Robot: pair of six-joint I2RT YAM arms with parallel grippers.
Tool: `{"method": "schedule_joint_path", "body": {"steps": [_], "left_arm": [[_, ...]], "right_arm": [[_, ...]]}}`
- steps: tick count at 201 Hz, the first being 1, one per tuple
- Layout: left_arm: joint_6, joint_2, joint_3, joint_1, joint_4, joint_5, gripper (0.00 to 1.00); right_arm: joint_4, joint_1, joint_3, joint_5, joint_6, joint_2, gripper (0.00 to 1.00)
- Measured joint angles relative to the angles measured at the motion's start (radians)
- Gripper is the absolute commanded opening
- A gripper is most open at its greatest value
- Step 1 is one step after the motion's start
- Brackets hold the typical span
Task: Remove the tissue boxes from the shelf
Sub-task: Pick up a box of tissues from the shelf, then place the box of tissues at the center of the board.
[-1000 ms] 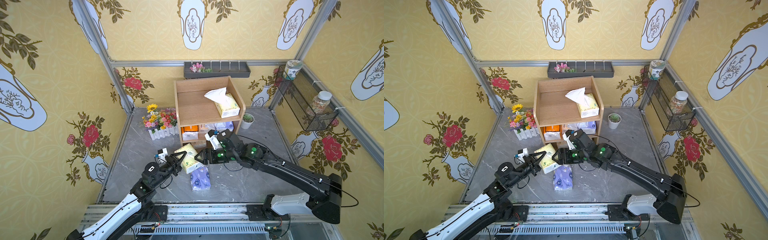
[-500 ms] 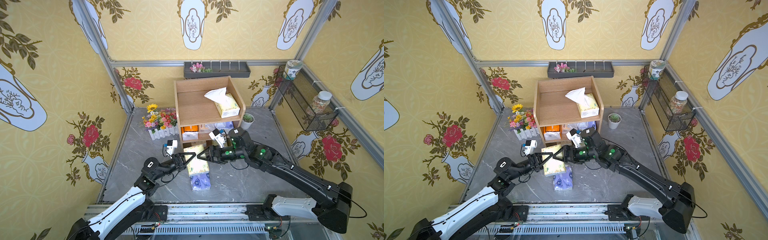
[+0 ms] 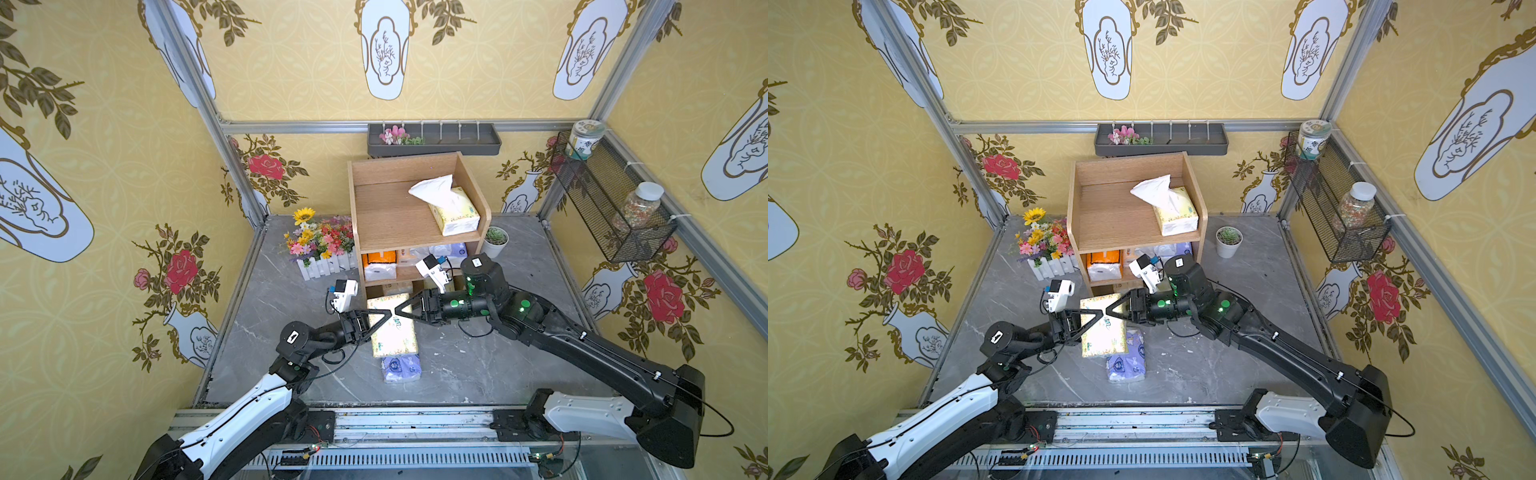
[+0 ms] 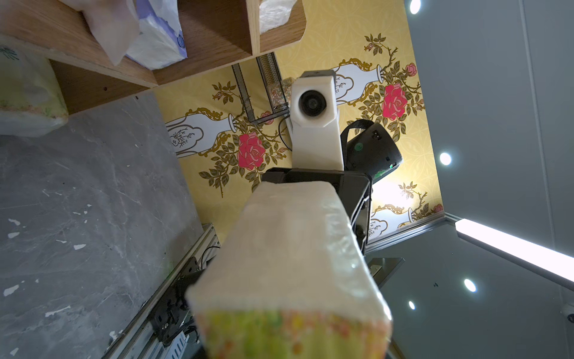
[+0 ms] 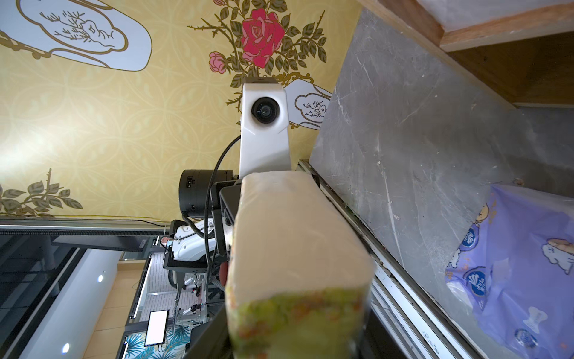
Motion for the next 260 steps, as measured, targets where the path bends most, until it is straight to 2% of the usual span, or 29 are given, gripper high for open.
{"method": "schedule_joint_path", "body": {"steps": [16, 32, 50, 60, 66, 97, 131, 157, 182, 218, 260], "left_arm": [[0.002, -0.006, -0.002, 0.001, -0.01, -0.006, 0.28], [0.007, -0.022, -0.003, 0.002, -0.034, -0.013, 0.34], [0.009, -0.047, -0.003, 0.006, -0.081, -0.019, 0.6], [0.016, -0.065, -0.003, 0.007, -0.097, -0.037, 0.88], [0.018, -0.078, -0.002, 0.007, -0.106, -0.042, 0.99], [0.044, -0.183, 0.0, 0.008, -0.251, -0.151, 1.0], [0.055, -0.298, 0.084, 0.007, -0.69, -0.396, 1.0], [0.053, -0.305, 0.185, 0.009, -1.027, -0.629, 1.0], [0.019, -0.314, 0.229, 0.009, -1.267, -0.787, 1.0], [-0.037, -0.34, 0.241, 0.009, -1.434, -0.946, 1.0], [-0.065, -0.356, 0.241, 0.01, -1.49, -0.998, 1.0]], "right_arm": [[0.017, 0.002, -0.007, 0.0, 0.006, 0.005, 0.24], [0.035, 0.003, -0.016, 0.0, 0.01, 0.008, 0.17], [0.05, 0.004, -0.026, -0.003, 0.018, 0.013, 0.15], [0.07, 0.008, -0.033, -0.006, 0.027, 0.018, 0.15], [0.083, 0.012, -0.039, -0.006, 0.026, 0.021, 0.15], [0.111, 0.037, -0.104, 0.027, 0.01, 0.006, 0.15], [0.173, 0.112, -0.183, 0.156, -0.025, 0.023, 0.15], [0.159, 0.173, -0.186, 0.229, -0.041, 0.117, 0.15], [0.161, 0.212, -0.144, 0.286, -0.051, 0.229, 0.13], [0.163, 0.236, -0.05, 0.338, -0.07, 0.404, 0.14], [0.163, 0.242, 0.092, 0.336, -0.077, 0.594, 0.15]]}}
